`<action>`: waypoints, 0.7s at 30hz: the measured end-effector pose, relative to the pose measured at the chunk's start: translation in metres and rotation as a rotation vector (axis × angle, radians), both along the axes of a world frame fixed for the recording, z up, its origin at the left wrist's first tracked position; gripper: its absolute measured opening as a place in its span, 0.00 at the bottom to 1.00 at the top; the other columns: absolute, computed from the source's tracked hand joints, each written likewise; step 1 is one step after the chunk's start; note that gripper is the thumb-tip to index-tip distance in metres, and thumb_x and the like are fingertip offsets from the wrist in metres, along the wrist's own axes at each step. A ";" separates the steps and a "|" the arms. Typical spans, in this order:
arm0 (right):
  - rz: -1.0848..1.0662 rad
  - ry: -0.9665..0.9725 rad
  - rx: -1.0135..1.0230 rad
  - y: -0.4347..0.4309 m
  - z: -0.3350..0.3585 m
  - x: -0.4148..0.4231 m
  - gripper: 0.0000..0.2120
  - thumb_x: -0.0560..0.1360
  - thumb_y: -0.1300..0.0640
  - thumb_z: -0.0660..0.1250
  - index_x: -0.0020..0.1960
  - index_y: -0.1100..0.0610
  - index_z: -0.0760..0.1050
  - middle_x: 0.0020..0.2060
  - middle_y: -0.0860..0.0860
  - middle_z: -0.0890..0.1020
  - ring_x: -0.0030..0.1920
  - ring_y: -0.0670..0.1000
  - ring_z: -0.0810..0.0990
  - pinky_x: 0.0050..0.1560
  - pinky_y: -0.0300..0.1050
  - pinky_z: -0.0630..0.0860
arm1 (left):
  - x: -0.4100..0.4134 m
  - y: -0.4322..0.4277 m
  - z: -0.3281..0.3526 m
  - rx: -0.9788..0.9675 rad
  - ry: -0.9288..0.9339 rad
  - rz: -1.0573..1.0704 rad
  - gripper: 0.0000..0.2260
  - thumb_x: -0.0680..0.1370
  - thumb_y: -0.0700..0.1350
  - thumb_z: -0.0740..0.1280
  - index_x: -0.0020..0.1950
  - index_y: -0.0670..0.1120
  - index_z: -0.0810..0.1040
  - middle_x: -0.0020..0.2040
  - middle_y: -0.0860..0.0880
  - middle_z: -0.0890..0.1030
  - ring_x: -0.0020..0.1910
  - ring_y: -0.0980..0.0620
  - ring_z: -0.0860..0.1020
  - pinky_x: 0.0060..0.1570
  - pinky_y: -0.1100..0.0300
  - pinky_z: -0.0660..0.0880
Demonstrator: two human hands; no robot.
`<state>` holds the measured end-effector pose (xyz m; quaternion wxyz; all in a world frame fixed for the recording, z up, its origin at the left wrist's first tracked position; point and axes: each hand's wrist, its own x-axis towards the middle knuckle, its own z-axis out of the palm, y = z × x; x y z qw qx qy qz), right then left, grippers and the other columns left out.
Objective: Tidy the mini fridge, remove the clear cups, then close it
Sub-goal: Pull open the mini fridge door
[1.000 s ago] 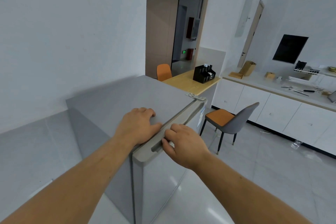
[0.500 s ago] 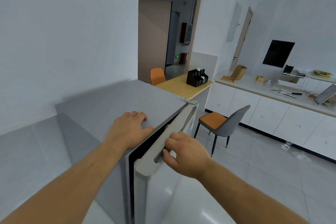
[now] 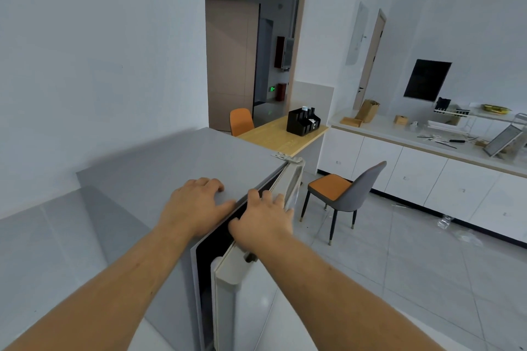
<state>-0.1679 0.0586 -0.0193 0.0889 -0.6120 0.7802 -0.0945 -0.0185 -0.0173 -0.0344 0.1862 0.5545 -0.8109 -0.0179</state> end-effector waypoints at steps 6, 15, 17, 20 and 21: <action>-0.117 -0.026 0.103 0.018 0.004 -0.020 0.50 0.75 0.43 0.68 0.83 0.53 0.37 0.82 0.61 0.44 0.78 0.71 0.53 0.71 0.66 0.66 | 0.001 0.001 0.000 -0.002 -0.001 -0.004 0.27 0.76 0.70 0.57 0.68 0.55 0.74 0.69 0.51 0.78 0.66 0.48 0.73 0.61 0.47 0.72; -0.140 0.019 0.093 0.050 0.012 -0.053 0.30 0.79 0.52 0.68 0.76 0.58 0.60 0.74 0.64 0.63 0.59 0.65 0.81 0.51 0.56 0.82 | 0.001 0.003 0.001 0.024 -0.010 -0.003 0.26 0.77 0.69 0.56 0.67 0.56 0.73 0.68 0.52 0.77 0.65 0.48 0.74 0.62 0.47 0.74; -0.132 0.056 0.075 0.055 0.011 -0.060 0.27 0.78 0.52 0.68 0.73 0.58 0.64 0.70 0.64 0.68 0.56 0.63 0.81 0.48 0.54 0.81 | 0.001 0.004 0.002 0.027 -0.012 -0.006 0.25 0.78 0.69 0.56 0.68 0.56 0.73 0.68 0.52 0.77 0.65 0.49 0.74 0.61 0.48 0.75; -0.123 0.084 0.028 0.063 0.007 -0.073 0.22 0.78 0.56 0.66 0.70 0.57 0.68 0.61 0.61 0.74 0.49 0.59 0.80 0.44 0.51 0.80 | 0.001 0.006 0.003 0.024 -0.010 -0.011 0.25 0.78 0.69 0.57 0.67 0.55 0.73 0.67 0.52 0.78 0.63 0.49 0.74 0.60 0.48 0.75; -0.119 0.076 0.013 0.065 0.006 -0.079 0.20 0.78 0.57 0.65 0.69 0.56 0.69 0.58 0.59 0.75 0.47 0.57 0.78 0.42 0.50 0.77 | 0.001 0.007 0.003 0.022 -0.009 -0.012 0.25 0.78 0.69 0.57 0.67 0.55 0.73 0.67 0.52 0.78 0.63 0.49 0.74 0.60 0.48 0.75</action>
